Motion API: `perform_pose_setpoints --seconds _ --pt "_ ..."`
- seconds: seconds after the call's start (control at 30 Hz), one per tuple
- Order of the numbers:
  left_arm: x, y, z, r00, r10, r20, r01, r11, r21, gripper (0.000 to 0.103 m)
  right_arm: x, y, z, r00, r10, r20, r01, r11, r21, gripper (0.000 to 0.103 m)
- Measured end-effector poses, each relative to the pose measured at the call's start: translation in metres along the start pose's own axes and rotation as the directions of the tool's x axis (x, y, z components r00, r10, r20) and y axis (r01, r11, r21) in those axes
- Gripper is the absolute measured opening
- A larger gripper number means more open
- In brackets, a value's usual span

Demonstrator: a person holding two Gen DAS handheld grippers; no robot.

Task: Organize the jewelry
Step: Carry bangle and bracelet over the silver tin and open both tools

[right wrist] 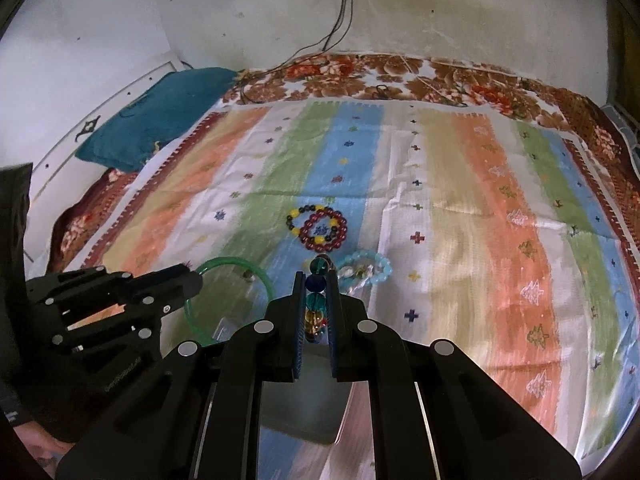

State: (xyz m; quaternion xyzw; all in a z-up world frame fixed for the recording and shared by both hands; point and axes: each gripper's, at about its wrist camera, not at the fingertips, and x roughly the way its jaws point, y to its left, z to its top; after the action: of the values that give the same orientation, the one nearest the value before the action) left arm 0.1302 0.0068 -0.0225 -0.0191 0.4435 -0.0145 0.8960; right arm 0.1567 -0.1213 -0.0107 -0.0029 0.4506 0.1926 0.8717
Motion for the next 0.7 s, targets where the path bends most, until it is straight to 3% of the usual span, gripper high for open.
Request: perform_pose_setpoints --seconds 0.43,0.57,0.6,0.67,0.7 --pt "-0.011 -0.004 -0.024 1.0 -0.002 -0.008 0.002 1.0 -0.004 0.009 -0.007 0.006 -0.026 0.998 0.045 -0.042 -0.045 0.999 0.008 0.011" --pt "-0.003 -0.003 -0.029 0.998 -0.032 -0.058 0.03 0.999 -0.021 0.011 -0.003 0.003 -0.03 0.996 0.061 -0.066 -0.058 0.998 0.04 0.012" --pt "-0.003 -0.001 -0.029 0.998 -0.022 -0.058 0.021 0.999 -0.029 0.019 -0.003 0.002 -0.03 0.996 0.058 -0.068 -0.055 0.997 0.045 0.015" --pt "-0.007 0.006 -0.026 1.0 0.016 -0.025 -0.018 0.998 -0.063 0.028 -0.002 -0.002 -0.029 0.997 0.053 -0.063 -0.049 0.997 0.058 0.033" --pt "-0.011 0.013 -0.024 0.999 0.036 -0.003 -0.036 0.995 -0.092 0.028 -0.002 -0.004 -0.029 0.997 0.051 -0.061 -0.047 0.997 0.065 0.037"
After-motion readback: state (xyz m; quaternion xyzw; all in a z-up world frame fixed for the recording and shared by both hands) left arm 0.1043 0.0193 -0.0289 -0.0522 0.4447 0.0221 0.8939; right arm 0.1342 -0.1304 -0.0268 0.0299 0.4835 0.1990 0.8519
